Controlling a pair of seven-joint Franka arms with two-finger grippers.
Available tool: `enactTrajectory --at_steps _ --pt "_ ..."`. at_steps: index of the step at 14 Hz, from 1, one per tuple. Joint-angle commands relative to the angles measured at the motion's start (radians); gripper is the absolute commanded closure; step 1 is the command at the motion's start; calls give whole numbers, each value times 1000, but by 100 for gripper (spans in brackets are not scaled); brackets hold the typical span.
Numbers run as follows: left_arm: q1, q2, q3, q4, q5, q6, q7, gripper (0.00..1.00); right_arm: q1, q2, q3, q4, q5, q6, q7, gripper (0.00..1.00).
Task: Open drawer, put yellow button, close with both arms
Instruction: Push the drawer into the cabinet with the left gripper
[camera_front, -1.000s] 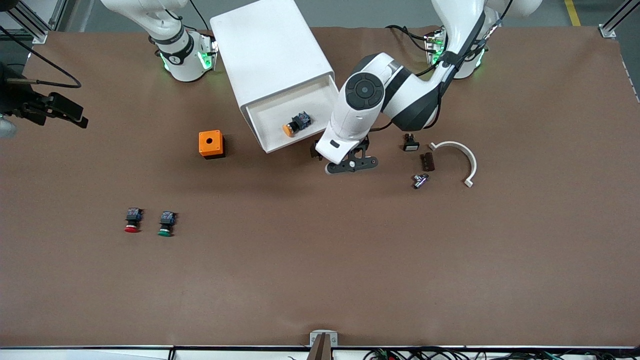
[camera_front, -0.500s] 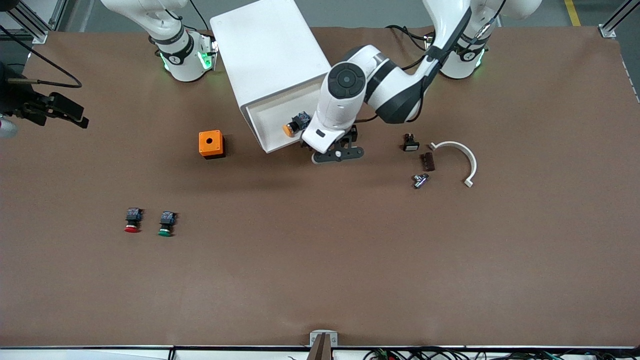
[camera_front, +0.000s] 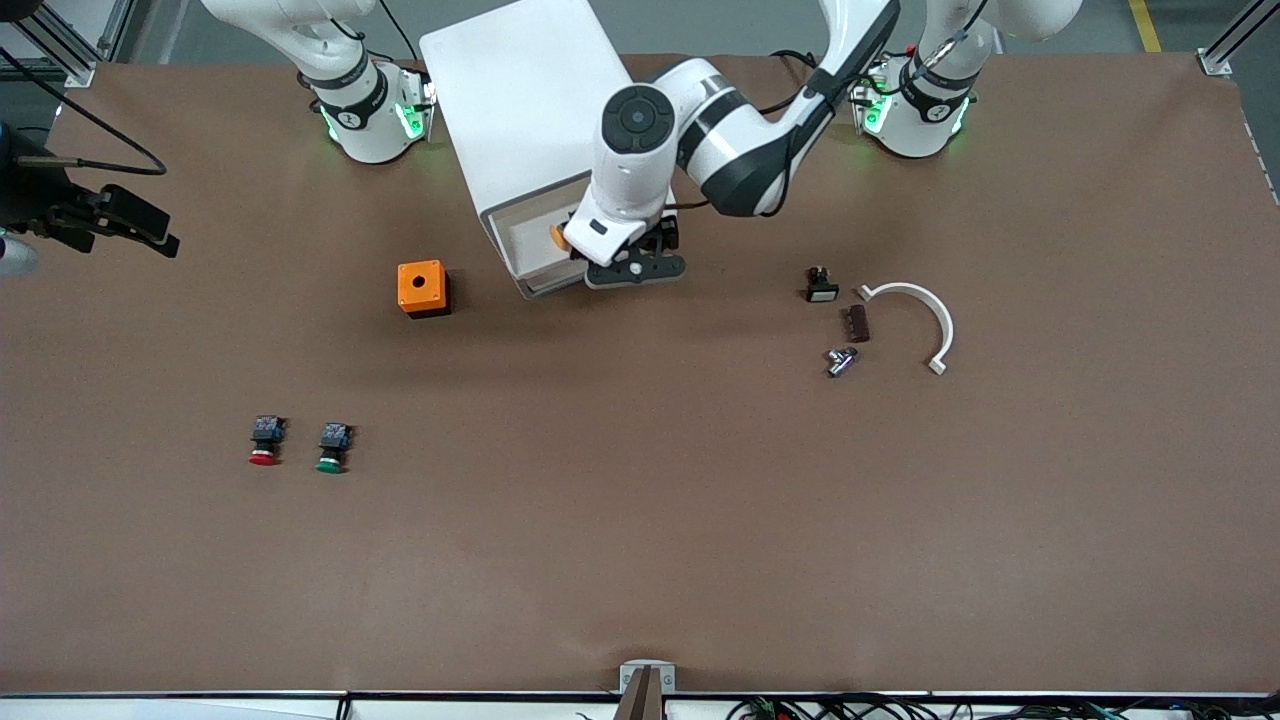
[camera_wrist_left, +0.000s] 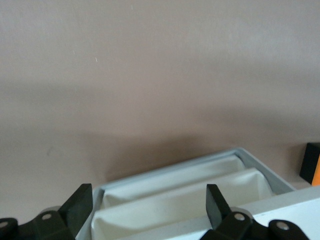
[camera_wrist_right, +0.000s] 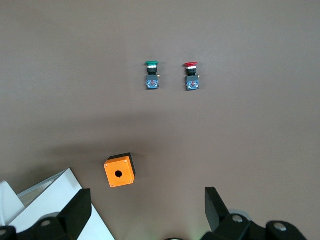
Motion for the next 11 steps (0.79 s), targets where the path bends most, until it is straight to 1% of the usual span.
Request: enactTrajectory --at_steps 1,3,6,11 --pt "-27 -1 -6 18 -24 -60 -33 0 1 -4 4 10 -15 -1 -6 0" --pt "-27 -5 -19 16 -96 -66 -33 0 1 -2 4 10 -15 -1 -6 0" --pt "-28 2 -54 16 -101 -66 -58 0 3 -2 6 10 -15 -1 -6 0" --pt "-31 7 -71 6 -104 -66 -85 0 15 -1 6 12 -17 1 -6 0"
